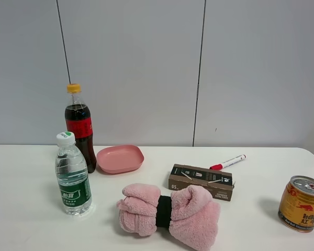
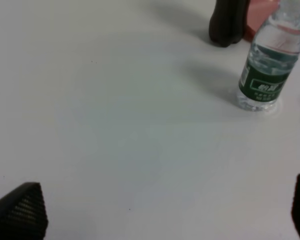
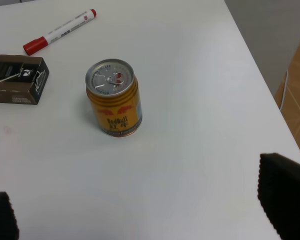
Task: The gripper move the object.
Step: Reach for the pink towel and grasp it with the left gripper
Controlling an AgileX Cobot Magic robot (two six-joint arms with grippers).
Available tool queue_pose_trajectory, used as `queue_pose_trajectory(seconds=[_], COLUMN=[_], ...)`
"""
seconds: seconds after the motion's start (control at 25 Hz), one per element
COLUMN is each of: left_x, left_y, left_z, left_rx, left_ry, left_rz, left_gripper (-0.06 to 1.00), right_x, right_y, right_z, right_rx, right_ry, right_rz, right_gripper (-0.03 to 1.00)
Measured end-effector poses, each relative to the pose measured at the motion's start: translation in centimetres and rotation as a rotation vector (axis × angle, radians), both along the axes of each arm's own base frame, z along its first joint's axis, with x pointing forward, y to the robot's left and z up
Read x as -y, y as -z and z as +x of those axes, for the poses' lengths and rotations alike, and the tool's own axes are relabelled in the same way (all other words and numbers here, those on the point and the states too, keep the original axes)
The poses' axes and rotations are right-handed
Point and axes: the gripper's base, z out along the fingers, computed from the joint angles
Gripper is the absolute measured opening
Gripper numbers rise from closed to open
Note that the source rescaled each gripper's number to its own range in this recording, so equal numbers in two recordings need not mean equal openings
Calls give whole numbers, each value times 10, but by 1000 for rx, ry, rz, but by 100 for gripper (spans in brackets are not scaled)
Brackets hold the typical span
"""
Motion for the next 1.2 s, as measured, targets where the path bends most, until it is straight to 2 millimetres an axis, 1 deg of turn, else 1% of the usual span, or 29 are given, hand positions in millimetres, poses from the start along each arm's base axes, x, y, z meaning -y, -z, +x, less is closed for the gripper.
queue_pose_trajectory(seconds=[1.2], left_x=[0], left_y=[0], left_z=[0], left_rx=[0], left_ry=[0], left_rz=[0], left_gripper=[100], right_x=[0], right_y=[0], right_z=[0], right_rx=[0], right_ry=[0], right_rz=[0], right_gripper=[100])
